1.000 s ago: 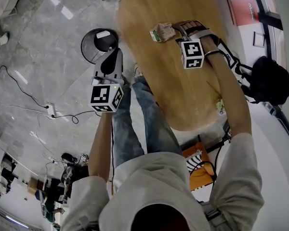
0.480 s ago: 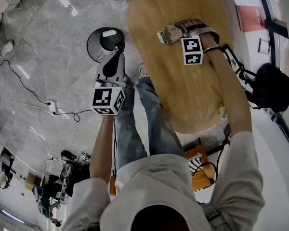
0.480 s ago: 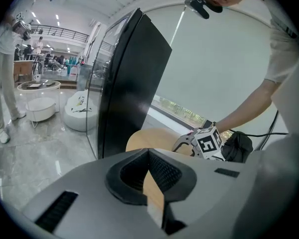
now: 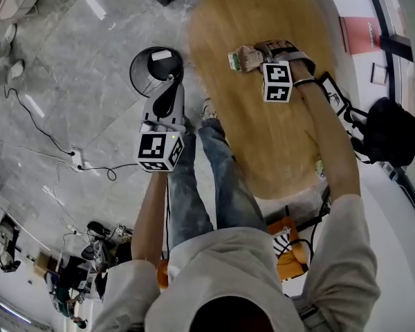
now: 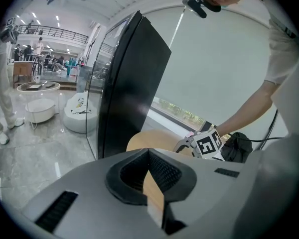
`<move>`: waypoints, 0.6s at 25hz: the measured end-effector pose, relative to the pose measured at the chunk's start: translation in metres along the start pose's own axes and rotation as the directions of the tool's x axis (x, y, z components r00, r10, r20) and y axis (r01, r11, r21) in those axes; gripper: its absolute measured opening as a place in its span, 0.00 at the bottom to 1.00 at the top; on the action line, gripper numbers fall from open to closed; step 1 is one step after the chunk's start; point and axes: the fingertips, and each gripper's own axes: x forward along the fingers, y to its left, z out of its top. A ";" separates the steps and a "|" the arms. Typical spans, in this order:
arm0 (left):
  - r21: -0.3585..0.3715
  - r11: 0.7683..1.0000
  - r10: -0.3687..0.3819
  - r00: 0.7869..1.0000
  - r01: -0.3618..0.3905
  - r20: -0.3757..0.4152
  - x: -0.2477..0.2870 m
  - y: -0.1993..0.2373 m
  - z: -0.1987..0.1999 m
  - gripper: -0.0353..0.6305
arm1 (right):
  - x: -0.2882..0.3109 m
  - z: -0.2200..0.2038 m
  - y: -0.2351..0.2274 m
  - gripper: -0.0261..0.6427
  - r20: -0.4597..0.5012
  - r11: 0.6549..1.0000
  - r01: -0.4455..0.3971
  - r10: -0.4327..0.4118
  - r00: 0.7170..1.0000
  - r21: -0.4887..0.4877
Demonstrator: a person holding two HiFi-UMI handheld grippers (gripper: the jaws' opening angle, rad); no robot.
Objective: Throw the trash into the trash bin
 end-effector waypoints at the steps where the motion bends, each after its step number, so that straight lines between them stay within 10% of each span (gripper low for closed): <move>1: 0.001 1.000 0.002 1.000 -0.002 0.002 -0.001 0.002 0.000 0.08 | -0.001 0.002 0.001 0.49 0.011 1.000 0.010 -0.010 1.000 0.023; 8: -0.009 1.000 0.018 1.000 -0.018 0.010 -0.016 0.011 -0.006 0.08 | -0.017 0.013 -0.002 0.48 0.102 0.901 0.064 -0.119 0.988 0.429; 15: -0.028 0.998 0.057 0.998 -0.056 0.034 -0.028 0.023 -0.007 0.08 | -0.047 0.029 -0.004 0.48 0.247 0.457 -0.075 -0.329 0.912 0.886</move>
